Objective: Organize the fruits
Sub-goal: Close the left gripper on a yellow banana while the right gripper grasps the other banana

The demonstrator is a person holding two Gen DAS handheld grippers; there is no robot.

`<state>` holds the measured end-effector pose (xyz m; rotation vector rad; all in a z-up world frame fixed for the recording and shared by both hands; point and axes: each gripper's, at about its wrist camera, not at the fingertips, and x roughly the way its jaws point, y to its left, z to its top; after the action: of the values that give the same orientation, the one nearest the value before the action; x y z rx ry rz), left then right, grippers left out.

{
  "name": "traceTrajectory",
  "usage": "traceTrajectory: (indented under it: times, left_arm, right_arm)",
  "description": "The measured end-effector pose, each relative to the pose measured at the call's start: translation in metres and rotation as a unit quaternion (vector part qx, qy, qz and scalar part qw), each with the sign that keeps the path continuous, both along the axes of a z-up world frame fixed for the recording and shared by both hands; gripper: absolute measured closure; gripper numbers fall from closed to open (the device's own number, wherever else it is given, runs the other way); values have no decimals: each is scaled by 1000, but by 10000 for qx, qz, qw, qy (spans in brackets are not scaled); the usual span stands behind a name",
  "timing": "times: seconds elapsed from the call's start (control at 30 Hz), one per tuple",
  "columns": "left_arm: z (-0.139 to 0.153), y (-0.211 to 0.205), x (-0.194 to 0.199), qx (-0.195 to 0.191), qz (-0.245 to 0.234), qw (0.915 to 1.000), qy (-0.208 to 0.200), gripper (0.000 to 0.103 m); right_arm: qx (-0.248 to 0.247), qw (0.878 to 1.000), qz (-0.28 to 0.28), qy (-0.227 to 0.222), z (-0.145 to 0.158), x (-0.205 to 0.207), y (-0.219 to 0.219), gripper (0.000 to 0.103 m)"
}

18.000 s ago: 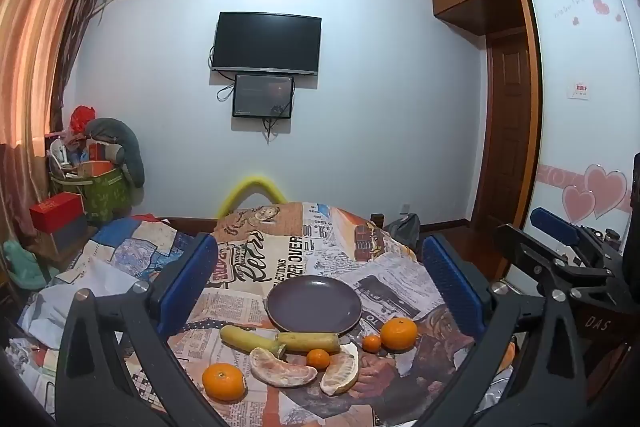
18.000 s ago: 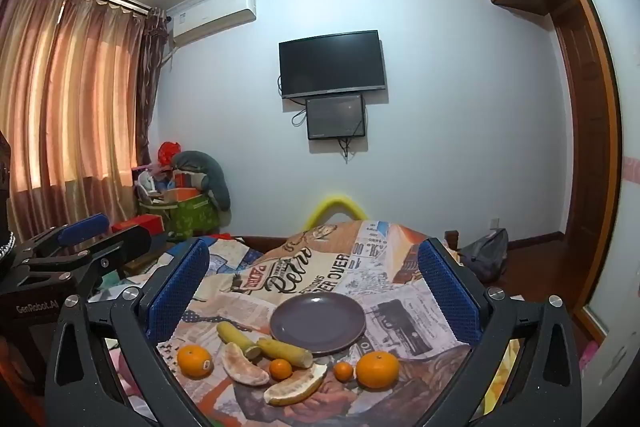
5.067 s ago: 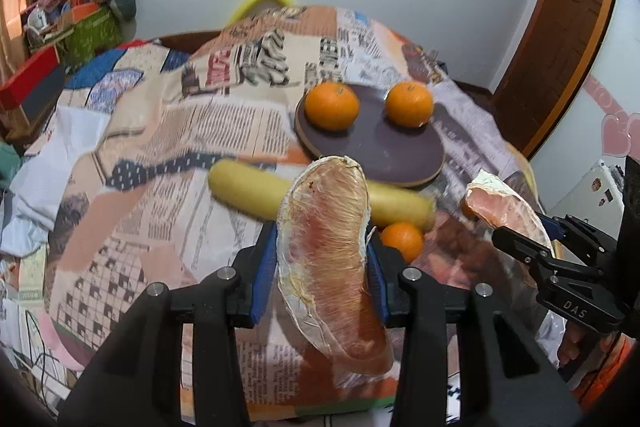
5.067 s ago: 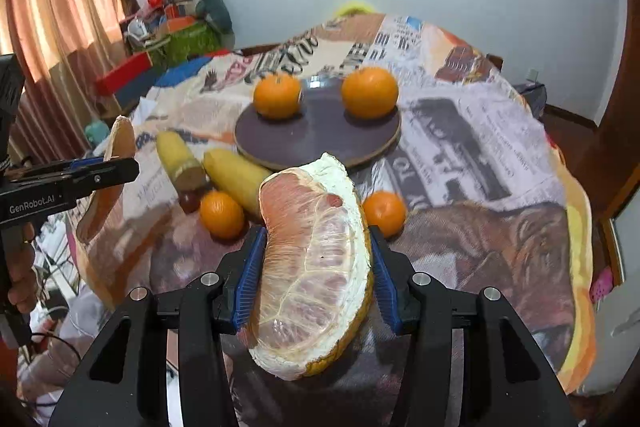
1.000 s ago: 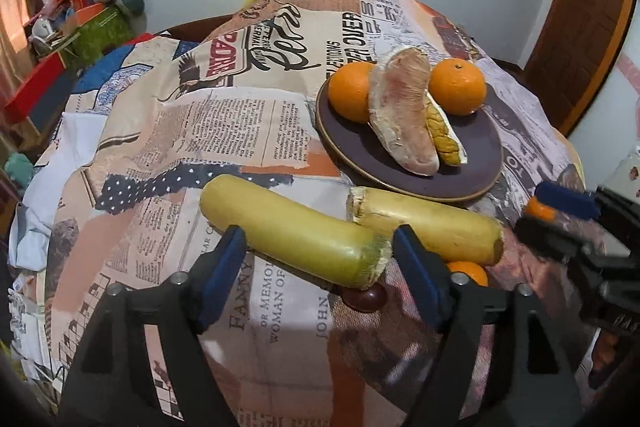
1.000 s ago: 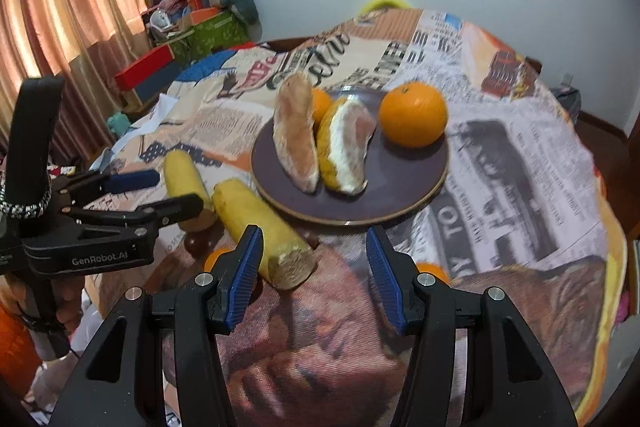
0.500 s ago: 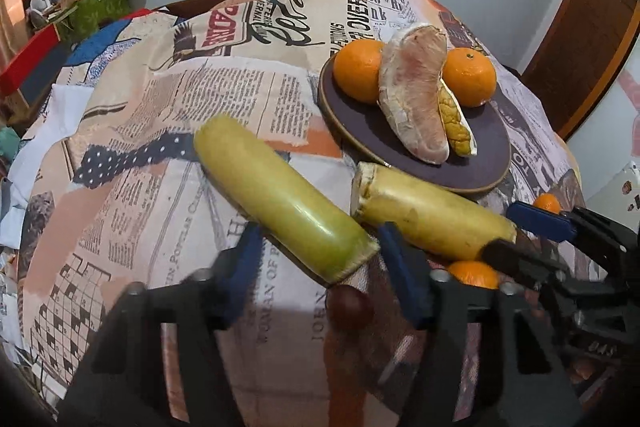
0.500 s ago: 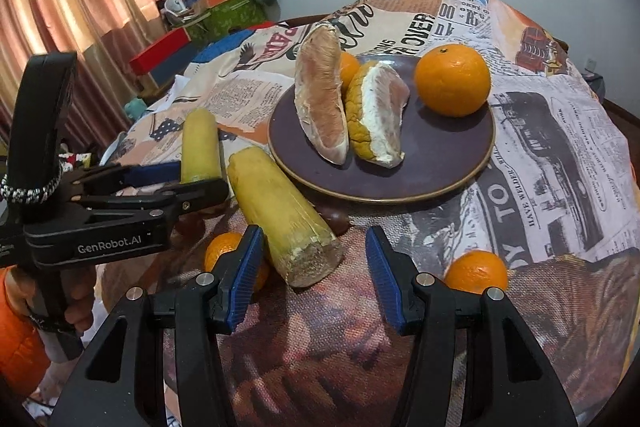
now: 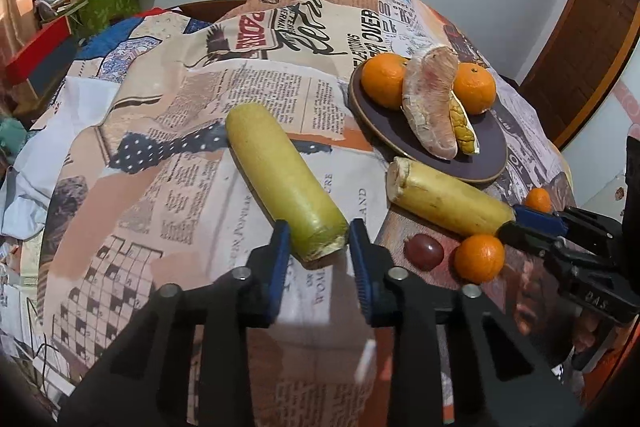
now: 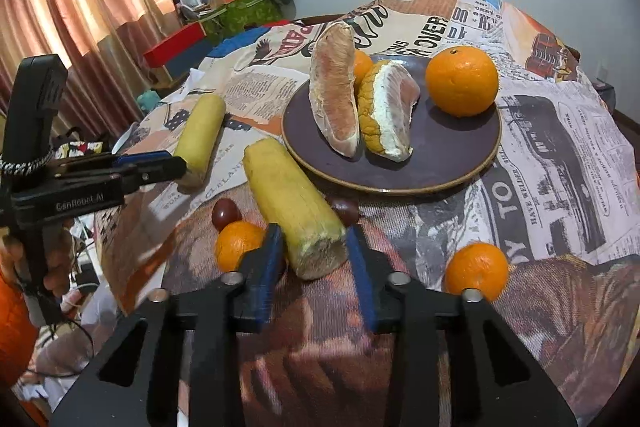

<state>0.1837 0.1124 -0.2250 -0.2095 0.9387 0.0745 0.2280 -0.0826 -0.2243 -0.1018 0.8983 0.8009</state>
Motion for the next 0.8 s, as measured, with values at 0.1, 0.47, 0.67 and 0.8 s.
traceTrajectory:
  times: [0.1, 0.47, 0.67, 0.8]
  left_arm:
    - [1, 3, -9, 75, 114, 9999, -13, 77]
    - [8, -6, -6, 60, 158, 9999, 8, 46]
    - [2, -9, 15, 186, 223, 9996, 11, 44]
    - [-15, -2, 26, 105, 363, 9990, 224, 44]
  right_arm:
    - [-269, 9996, -58, -24, -4, -3, -4, 91]
    - [19, 9996, -276, 44, 6, 1, -18, 71]
    - [95, 9996, -235, 112, 0, 13, -2, 67]
    - [225, 9993, -85, 279, -6, 15, 5, 65]
